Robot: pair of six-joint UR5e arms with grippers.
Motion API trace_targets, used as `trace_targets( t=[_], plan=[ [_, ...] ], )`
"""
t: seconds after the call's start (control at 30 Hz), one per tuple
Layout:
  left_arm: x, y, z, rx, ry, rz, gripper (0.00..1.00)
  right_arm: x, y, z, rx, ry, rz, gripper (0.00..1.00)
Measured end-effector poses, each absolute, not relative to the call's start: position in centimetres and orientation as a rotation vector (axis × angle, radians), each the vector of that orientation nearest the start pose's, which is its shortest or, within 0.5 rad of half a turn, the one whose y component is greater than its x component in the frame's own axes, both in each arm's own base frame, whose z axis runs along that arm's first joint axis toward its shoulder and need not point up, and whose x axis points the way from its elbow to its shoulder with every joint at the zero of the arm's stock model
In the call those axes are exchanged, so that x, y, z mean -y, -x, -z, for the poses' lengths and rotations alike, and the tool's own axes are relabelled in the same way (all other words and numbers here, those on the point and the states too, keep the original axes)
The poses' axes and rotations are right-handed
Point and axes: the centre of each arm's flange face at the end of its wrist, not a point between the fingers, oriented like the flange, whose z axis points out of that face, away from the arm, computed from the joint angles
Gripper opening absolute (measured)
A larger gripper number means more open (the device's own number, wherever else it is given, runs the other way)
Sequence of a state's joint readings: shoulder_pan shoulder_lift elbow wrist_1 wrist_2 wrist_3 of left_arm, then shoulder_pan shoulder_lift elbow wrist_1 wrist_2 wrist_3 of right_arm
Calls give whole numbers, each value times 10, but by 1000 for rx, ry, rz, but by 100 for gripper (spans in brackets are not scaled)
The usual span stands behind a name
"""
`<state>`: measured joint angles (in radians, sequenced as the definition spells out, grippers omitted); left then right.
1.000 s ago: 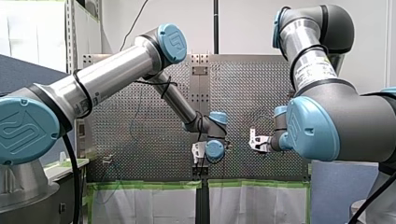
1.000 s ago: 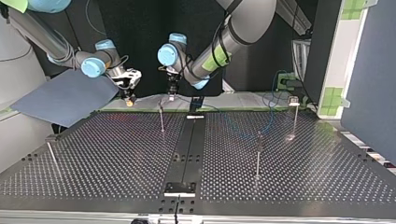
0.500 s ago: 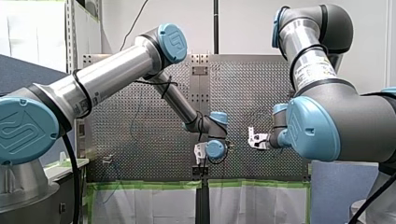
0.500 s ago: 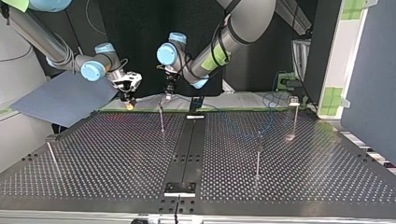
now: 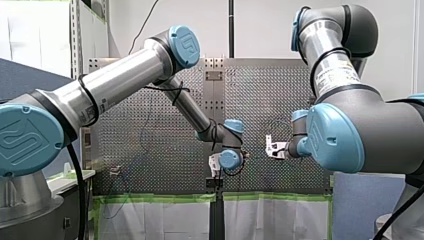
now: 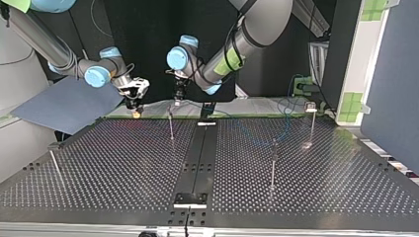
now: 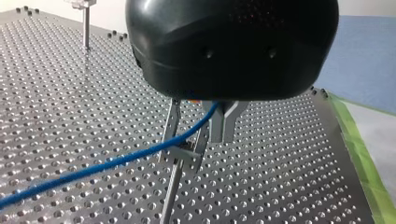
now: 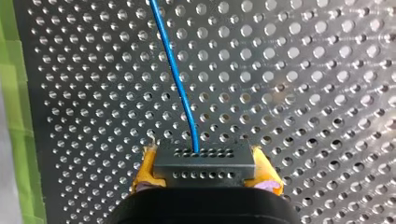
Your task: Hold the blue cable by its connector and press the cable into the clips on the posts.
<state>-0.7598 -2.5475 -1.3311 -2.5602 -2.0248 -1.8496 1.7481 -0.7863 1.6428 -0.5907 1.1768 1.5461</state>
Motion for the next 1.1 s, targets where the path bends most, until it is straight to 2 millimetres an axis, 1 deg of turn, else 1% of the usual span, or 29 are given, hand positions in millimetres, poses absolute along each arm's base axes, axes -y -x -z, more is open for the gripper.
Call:
trace_targets(
  t=[0.4,0.73,1.1],
  plan=[
    [551,-467,-25,-1722,-62,375,2,587,-285,-52,1022,-1774,-1550,0],
    [560,-479,-41,-1705,-52,386,2,587,-289,-53,1005,-1763,-1583,0],
    [549,-494,-42,-1706,-29,365,2,590,-290,-55,992,-1747,-1601,0]
  ],
)
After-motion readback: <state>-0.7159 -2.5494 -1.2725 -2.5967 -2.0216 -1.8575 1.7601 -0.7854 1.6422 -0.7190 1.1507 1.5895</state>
